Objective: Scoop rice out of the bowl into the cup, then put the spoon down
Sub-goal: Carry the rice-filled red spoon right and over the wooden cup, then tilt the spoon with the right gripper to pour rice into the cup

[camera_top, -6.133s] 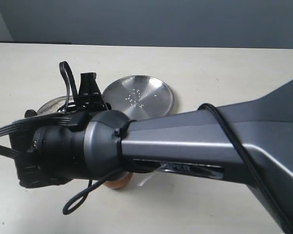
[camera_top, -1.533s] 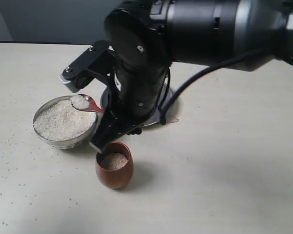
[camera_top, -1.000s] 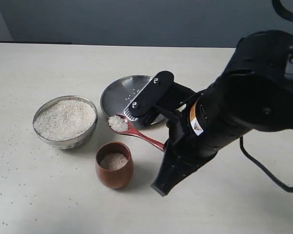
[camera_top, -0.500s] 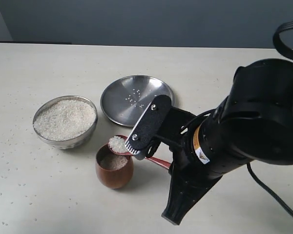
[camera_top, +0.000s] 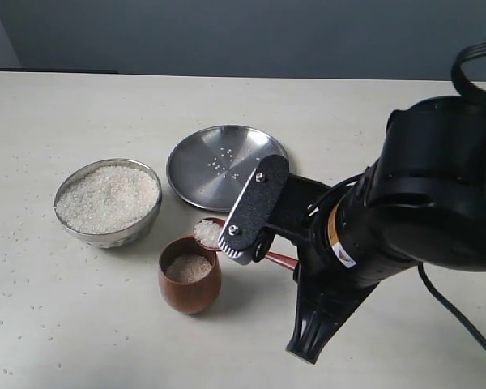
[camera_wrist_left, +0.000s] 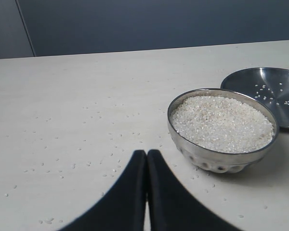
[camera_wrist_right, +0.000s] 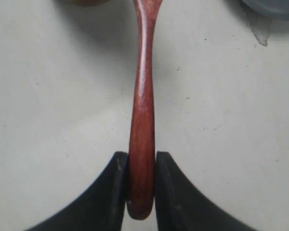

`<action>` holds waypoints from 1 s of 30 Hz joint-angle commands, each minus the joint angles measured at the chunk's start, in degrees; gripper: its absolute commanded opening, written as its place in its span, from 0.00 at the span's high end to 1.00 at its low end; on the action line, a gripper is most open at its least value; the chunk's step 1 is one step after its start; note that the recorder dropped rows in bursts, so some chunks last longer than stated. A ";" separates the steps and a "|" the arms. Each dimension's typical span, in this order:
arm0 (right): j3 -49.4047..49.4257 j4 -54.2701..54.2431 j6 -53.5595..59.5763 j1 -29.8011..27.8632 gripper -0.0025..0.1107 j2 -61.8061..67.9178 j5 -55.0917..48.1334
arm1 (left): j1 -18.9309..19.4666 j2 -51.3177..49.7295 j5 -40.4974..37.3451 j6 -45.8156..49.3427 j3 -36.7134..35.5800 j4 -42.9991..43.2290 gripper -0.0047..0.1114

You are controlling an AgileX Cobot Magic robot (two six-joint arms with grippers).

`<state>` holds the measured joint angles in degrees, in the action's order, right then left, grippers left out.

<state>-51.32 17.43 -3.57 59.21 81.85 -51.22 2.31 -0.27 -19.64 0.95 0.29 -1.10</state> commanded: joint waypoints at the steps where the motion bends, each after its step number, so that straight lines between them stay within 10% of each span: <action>1: 0.20 1.91 0.45 0.24 0.98 -0.39 -0.35 | 0.12 0.27 0.50 -0.26 -0.29 0.15 0.96; 30: 0.20 5.66 10.50 0.24 0.98 -0.39 -0.70 | 0.12 0.27 0.50 -0.26 -0.29 0.15 0.96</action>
<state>-51.32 21.97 4.68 59.21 81.85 -51.54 2.31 -0.27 -19.64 0.95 0.29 -1.10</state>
